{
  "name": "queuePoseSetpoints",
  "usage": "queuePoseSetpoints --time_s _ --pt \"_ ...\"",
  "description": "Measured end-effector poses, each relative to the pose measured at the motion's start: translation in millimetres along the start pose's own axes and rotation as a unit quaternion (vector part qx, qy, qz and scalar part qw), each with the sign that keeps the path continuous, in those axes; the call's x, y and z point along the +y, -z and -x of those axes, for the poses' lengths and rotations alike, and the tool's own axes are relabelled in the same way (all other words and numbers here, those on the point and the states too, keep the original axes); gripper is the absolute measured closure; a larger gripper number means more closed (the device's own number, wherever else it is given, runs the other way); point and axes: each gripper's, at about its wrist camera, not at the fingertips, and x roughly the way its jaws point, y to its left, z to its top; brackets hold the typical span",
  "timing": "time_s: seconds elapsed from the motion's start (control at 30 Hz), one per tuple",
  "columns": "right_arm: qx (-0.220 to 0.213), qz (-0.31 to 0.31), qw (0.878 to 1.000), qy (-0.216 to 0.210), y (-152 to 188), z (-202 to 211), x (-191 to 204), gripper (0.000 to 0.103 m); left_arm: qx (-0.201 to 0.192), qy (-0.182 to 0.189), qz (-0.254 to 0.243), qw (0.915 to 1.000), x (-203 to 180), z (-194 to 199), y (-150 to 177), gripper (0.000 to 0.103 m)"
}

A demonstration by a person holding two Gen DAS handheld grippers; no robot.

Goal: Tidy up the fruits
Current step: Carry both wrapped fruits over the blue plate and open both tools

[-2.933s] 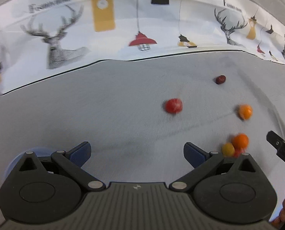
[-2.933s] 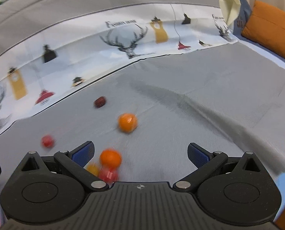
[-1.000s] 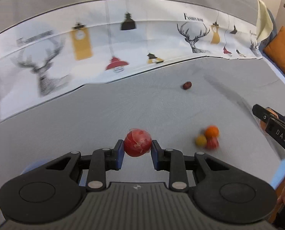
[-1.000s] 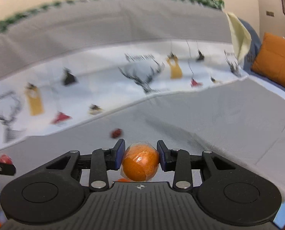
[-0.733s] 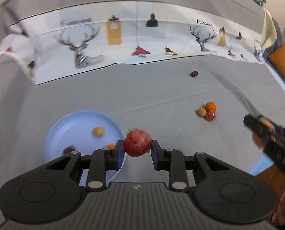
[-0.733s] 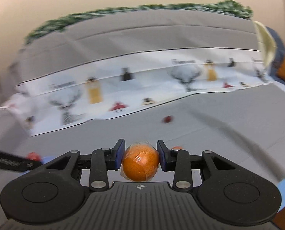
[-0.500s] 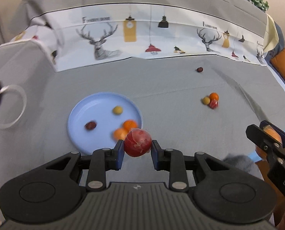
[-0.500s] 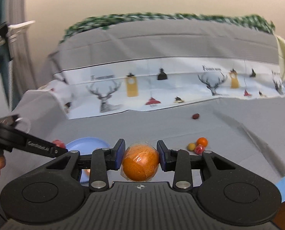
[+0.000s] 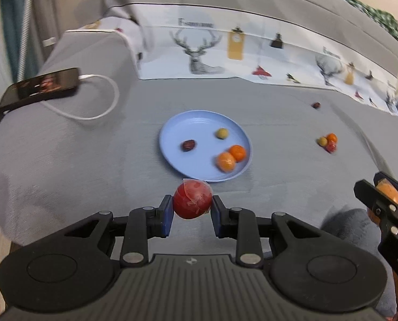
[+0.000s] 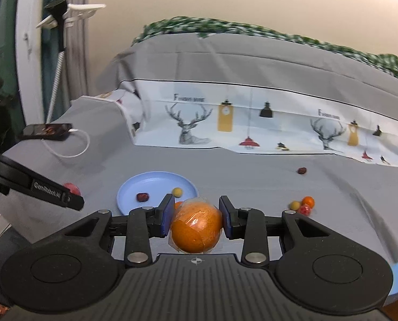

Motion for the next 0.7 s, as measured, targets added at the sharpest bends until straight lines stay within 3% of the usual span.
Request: queuePoseSetpoints --time_s 0.37,0.7 --pt "0.014 0.021 1.000 -0.012 2 -9 17 0.065 -0.005 -0.020 0.028 0.9994 22 4 0 0.070" --pt "0.056 0.020 0.998 -0.028 1 -55 17 0.065 0.028 -0.019 0.022 0.9992 26 -37 -19 0.070"
